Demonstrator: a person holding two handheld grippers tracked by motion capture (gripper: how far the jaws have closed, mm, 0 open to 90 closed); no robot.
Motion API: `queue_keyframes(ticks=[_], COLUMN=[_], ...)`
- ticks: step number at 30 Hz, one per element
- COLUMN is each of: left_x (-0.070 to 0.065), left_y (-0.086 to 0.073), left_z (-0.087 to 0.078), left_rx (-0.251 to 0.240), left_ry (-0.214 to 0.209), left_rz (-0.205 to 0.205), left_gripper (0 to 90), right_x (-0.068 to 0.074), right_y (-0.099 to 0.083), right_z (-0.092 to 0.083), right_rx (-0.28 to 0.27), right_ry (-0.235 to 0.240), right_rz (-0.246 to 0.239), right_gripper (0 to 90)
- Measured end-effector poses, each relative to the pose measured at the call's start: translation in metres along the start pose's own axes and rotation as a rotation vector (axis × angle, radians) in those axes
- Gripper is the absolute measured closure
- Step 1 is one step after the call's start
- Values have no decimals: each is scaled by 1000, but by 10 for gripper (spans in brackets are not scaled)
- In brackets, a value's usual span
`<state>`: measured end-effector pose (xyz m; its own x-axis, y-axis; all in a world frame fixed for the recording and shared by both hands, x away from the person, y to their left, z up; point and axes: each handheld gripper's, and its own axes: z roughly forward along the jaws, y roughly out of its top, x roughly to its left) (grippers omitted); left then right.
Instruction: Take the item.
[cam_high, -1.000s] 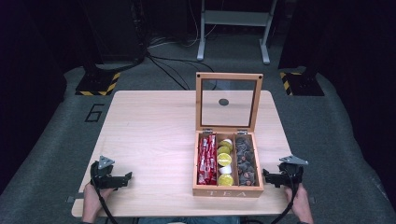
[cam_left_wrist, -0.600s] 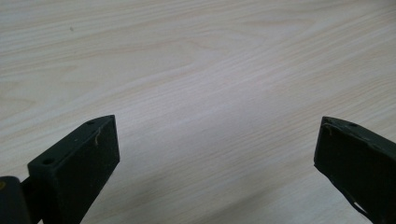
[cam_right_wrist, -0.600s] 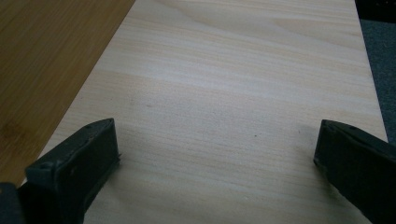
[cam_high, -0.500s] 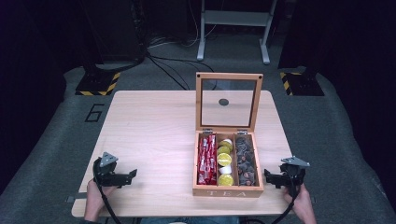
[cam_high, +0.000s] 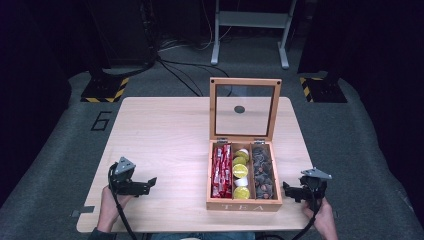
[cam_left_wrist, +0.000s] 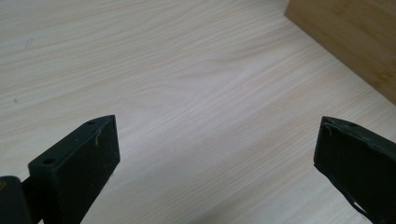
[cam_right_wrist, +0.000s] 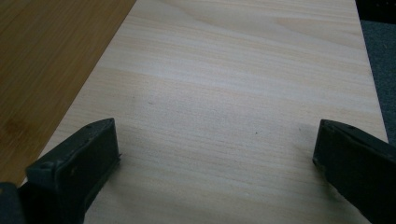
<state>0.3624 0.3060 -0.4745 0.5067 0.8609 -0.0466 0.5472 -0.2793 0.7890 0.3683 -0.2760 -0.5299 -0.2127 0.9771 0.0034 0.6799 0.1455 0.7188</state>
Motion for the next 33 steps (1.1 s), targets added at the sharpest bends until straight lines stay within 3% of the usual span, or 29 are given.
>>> queue_keyframes(ticks=[18,33], left_x=[-38,-66], left_y=[42,68], left_z=[11,23], left_rx=[-8,-15], left_ry=[-81,-150], left_rz=[122,177], left_gripper=[4,9], right_x=[-1,-3], right_y=[0,-1], right_z=[-1,-1], right_rx=[2,1], right_ry=[15,18], right_rz=[-6,-11], right_gripper=[0,0])
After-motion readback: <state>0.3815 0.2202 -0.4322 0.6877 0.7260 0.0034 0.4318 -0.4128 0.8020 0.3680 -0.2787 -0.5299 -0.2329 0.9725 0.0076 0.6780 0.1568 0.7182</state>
